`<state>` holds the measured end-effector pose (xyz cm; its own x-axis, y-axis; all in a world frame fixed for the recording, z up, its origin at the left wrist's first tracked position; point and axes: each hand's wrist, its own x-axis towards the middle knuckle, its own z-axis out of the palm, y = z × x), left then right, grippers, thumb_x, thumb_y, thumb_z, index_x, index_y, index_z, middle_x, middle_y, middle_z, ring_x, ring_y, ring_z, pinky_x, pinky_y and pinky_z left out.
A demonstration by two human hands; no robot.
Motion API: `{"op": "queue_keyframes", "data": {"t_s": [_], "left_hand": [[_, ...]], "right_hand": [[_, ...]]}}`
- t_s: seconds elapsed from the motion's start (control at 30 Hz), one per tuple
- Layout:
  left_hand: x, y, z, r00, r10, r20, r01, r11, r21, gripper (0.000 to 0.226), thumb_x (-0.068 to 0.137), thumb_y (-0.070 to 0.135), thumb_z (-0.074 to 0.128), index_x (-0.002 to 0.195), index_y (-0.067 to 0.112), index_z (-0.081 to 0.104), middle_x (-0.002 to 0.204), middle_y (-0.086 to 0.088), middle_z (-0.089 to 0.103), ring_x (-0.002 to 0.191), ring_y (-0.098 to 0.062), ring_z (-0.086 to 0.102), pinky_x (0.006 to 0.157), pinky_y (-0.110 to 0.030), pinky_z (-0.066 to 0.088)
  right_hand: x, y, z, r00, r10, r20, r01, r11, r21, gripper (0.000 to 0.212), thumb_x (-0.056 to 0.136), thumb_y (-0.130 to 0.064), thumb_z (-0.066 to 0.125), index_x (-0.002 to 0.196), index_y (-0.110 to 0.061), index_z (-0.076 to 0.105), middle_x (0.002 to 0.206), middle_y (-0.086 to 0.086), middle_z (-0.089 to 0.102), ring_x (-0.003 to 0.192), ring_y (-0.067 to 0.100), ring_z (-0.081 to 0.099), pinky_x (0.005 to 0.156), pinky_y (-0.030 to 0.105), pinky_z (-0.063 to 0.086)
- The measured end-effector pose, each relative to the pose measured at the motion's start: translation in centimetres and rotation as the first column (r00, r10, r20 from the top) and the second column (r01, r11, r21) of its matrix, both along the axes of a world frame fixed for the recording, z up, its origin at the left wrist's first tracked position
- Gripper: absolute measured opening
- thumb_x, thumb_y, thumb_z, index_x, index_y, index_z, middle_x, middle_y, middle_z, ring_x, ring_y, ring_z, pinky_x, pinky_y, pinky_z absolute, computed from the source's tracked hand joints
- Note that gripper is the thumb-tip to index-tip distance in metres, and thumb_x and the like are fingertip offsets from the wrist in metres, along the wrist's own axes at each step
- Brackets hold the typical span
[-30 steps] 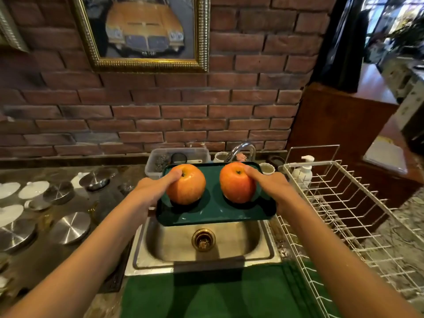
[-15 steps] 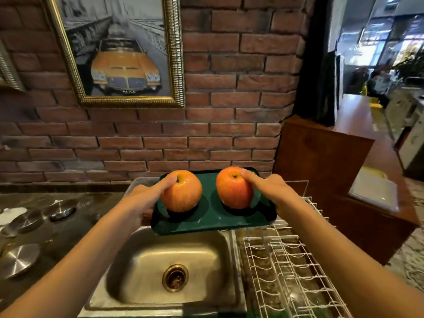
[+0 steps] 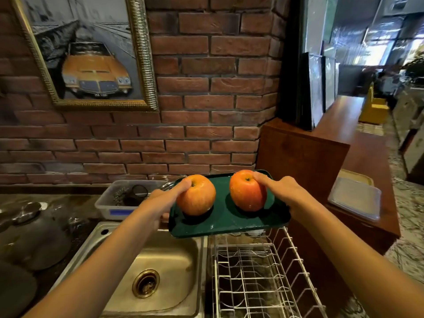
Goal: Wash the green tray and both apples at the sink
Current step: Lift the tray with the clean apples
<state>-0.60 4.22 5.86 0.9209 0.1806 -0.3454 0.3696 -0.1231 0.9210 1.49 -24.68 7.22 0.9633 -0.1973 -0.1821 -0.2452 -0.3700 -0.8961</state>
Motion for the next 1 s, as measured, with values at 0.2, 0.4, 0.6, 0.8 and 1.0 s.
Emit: {"op": "queue_keyframes", "data": {"t_s": [0.2, 0.4, 0.6, 0.8, 1.0], "left_hand": [[1.5, -3.5, -1.2, 0.999, -0.039, -0.024, 0.039, 0.999, 0.006, 0.107, 0.062, 0.075, 0.075, 0.143, 0.012, 0.045, 0.141, -0.017, 0.054, 0.121, -0.04, 0.056, 0.103, -0.057, 0.048], [2.1, -5.5, -2.7, 0.998, -0.051, -0.04, 0.052, 0.998, 0.019, 0.101, 0.067, 0.072, 0.075, 0.144, 0.014, 0.043, 0.142, -0.018, 0.052, 0.123, -0.041, 0.054, 0.105, -0.057, 0.046], [2.1, -6.2, -3.3, 0.997, -0.063, -0.046, 0.065, 0.997, 0.04, 0.105, 0.066, 0.073, 0.075, 0.146, 0.013, 0.041, 0.146, -0.019, 0.049, 0.128, -0.042, 0.05, 0.106, -0.058, 0.044], [1.4, -6.2, -4.0, 0.995, -0.076, -0.06, 0.079, 0.995, 0.053, 0.107, 0.066, 0.076, 0.073, 0.146, 0.012, 0.042, 0.149, -0.016, 0.046, 0.131, -0.039, 0.047, 0.107, -0.052, 0.043], [0.2, -6.7, -4.7, 0.993, -0.069, -0.094, 0.073, 0.996, 0.045, 0.109, 0.066, 0.075, 0.072, 0.15, 0.012, 0.039, 0.152, -0.016, 0.042, 0.135, -0.038, 0.043, 0.089, -0.043, 0.039]], "right_hand": [[0.6, -3.5, -1.3, 0.998, -0.044, -0.041, 0.044, 0.999, 0.006, 0.092, 0.076, -0.066, 0.069, 0.135, 0.002, 0.049, 0.131, 0.02, 0.053, 0.107, 0.035, 0.056, 0.06, 0.033, 0.046], [0.9, -5.6, -3.2, 0.994, -0.058, -0.088, 0.06, 0.998, 0.02, 0.091, 0.077, -0.065, 0.07, 0.134, 0.004, 0.049, 0.133, 0.021, 0.053, 0.113, 0.038, 0.056, 0.072, 0.039, 0.05], [0.6, -6.4, -4.4, 0.993, -0.066, -0.099, 0.068, 0.998, 0.017, 0.094, 0.075, -0.067, 0.07, 0.134, 0.003, 0.05, 0.134, 0.02, 0.052, 0.114, 0.037, 0.054, 0.073, 0.04, 0.046], [-0.2, -7.1, -4.9, 0.993, -0.055, -0.106, 0.056, 0.998, 0.009, 0.09, 0.075, -0.068, 0.069, 0.13, 0.001, 0.051, 0.128, 0.019, 0.054, 0.109, 0.036, 0.056, 0.059, 0.033, 0.041], [-0.9, -7.3, -5.6, 0.992, -0.039, -0.122, 0.041, 0.999, 0.015, 0.092, 0.075, -0.067, 0.07, 0.132, 0.003, 0.051, 0.131, 0.021, 0.054, 0.113, 0.038, 0.057, 0.062, 0.034, 0.044]]}}
